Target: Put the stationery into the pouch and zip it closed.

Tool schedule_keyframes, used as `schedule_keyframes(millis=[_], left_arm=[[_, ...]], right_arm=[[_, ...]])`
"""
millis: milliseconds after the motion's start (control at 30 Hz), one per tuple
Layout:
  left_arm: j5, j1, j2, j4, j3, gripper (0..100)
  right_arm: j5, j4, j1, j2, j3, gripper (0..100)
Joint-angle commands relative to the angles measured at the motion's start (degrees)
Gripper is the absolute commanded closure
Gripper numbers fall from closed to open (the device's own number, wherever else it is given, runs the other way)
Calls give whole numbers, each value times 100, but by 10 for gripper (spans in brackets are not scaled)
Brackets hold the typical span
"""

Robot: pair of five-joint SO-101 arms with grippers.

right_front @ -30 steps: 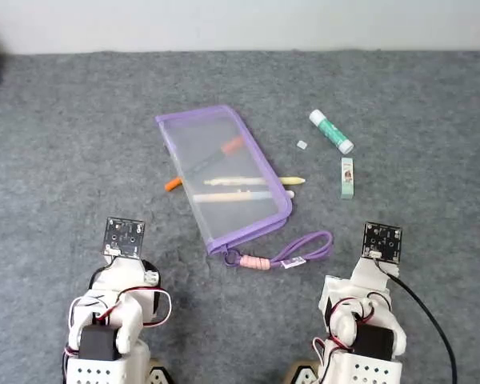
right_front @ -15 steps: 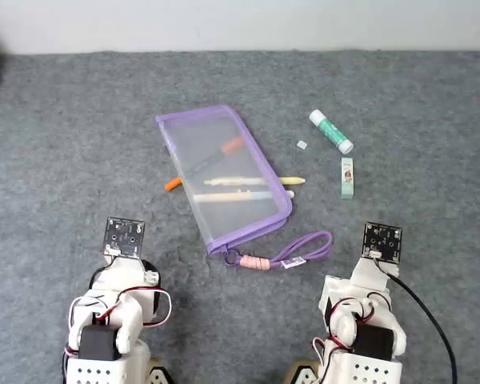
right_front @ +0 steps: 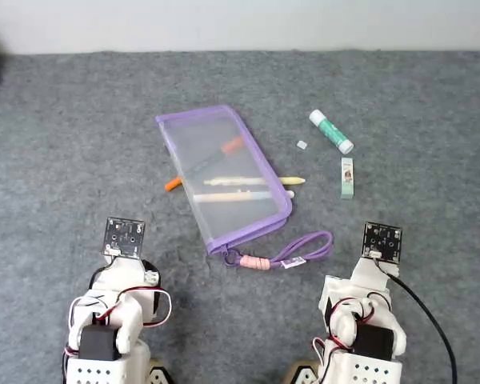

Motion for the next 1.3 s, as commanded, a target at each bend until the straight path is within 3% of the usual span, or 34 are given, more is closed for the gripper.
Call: schedule_keyframes(millis=[0,200,367,600,833,1133,1267], left_arm=[[9,79,-70,-9,-40,985],[-1240,79,-70,-9,-242,984],[-2180,-440,-70,-422,-338,963],[-1864,-870,-70,-1099,-338,935],[-1793,-1143,-70,-1178,-655,938],[-1785,-1204,-62,-316,-1701,987],[-1653,-1459,-53,-281,-1868,987]], right_arm=[[53,48,48,-40,105,988],[26,48,31,-40,105,988],[44,48,-22,-40,105,989],[53,48,-22,-31,105,988],[26,40,-31,-31,105,987],[26,-541,-374,13,-721,991],[35,57,-769,136,-1688,991]])
